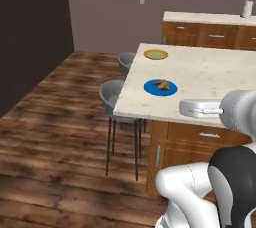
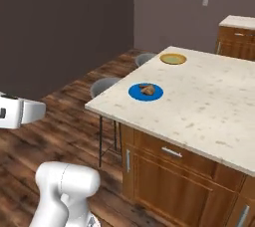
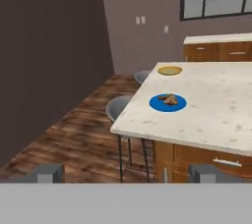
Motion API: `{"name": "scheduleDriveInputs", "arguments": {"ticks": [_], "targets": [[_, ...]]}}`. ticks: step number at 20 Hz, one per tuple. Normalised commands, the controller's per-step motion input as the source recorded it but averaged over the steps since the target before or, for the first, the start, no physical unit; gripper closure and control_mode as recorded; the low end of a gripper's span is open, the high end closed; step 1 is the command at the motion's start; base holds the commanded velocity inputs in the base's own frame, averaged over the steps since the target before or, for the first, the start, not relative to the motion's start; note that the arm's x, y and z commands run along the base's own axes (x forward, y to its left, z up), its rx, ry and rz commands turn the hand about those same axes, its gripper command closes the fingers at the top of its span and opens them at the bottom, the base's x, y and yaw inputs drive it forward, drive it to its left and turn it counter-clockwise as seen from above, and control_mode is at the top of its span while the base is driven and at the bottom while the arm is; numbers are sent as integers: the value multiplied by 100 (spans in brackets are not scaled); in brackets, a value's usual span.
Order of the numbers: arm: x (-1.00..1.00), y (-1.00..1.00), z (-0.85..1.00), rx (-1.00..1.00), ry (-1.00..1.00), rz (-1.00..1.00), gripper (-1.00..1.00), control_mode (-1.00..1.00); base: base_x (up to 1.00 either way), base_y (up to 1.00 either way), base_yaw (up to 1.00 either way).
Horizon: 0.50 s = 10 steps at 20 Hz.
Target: Transport the chicken drumstick and eggplant to the fridge. Place the chicken drumstick on the rack containing meat and place the eggplant on the rack containing the vegetable, ensuring meats and vegetables are on different racks.
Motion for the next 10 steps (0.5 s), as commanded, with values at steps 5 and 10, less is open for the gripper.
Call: {"name": "scheduleDriveInputs", "arguments": {"ticks": [5,10], "targets": [[0,0,0,0,0,0,-100,100,76,60,-82],[0,0,0,0,0,0,-100,100,56,76,-78]]}}
